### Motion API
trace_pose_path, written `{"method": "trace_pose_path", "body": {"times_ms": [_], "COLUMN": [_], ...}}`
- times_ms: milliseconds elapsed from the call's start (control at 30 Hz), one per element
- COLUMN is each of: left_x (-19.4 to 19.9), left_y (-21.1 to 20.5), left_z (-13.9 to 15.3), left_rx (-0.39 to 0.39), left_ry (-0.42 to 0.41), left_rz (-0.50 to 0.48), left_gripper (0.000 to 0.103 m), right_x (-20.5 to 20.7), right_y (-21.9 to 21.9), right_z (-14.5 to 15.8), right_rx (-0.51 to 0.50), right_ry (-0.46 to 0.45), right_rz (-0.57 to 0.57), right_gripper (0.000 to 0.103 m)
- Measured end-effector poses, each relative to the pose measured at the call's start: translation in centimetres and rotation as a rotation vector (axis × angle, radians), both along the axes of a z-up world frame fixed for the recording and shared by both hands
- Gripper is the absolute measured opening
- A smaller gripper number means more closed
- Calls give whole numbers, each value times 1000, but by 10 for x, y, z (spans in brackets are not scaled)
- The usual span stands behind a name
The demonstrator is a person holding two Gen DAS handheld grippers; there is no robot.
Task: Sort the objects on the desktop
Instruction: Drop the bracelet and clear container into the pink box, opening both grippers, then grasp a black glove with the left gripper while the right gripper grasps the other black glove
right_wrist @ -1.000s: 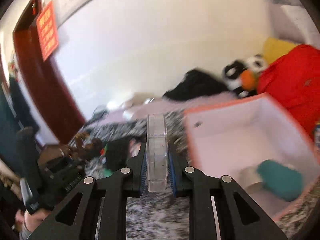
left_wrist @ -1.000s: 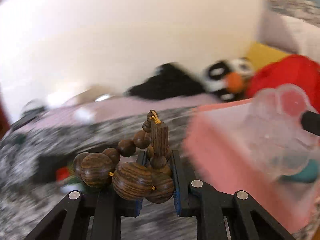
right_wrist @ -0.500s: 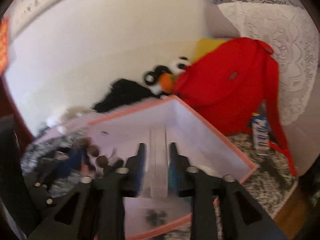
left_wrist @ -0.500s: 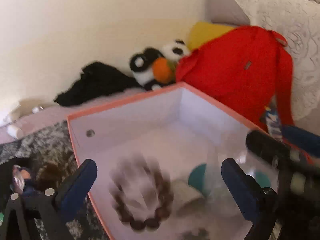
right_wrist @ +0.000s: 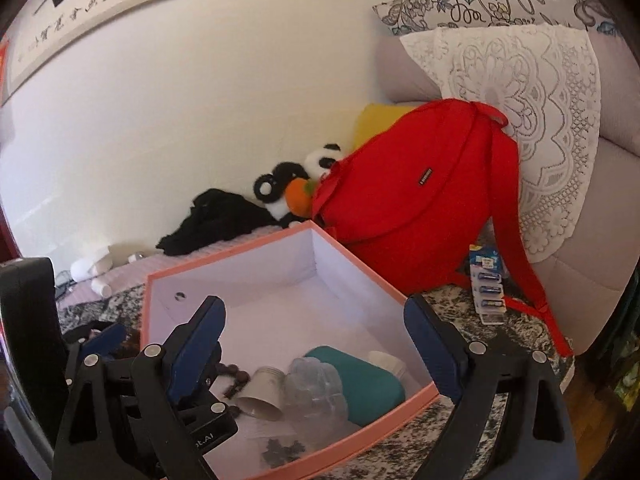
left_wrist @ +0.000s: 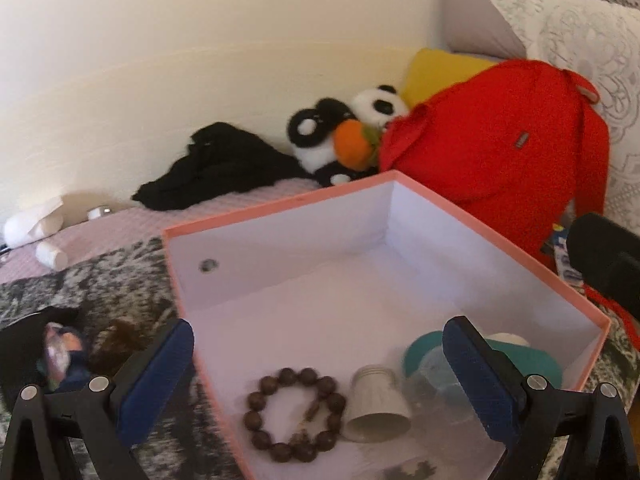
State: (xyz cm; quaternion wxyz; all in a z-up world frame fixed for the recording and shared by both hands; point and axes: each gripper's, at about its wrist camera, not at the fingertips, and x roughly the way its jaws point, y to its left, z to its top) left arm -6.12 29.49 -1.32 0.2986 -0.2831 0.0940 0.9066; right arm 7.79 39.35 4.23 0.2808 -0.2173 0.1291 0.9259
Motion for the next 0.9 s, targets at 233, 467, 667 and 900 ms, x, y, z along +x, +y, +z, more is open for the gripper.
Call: {"method": "trace_pose_path", "body": {"times_ms": [233,467,667,900], "left_x": [-32,-86,-133,-181], "left_y": [-71,-171,-227,-236], "left_z": [-12,-52,-78,-89], "left_rx": [-58,-133,-144,-8], "left_ry": [27,-12,-46,-135], "left_rz": [179,370,430,396], "left_gripper": [103,103,103,99], "right_x": [-23,-77,-141,-209], "right_y": [-42,-113,-167,-179], "right_z": [10,-5,-41,-84], "right_rx": [9,-28,-30,-106], "right_ry": [55,76,16,-55], "right_rz": [73,213,310,329], "right_gripper": [93,93,93,93]}}
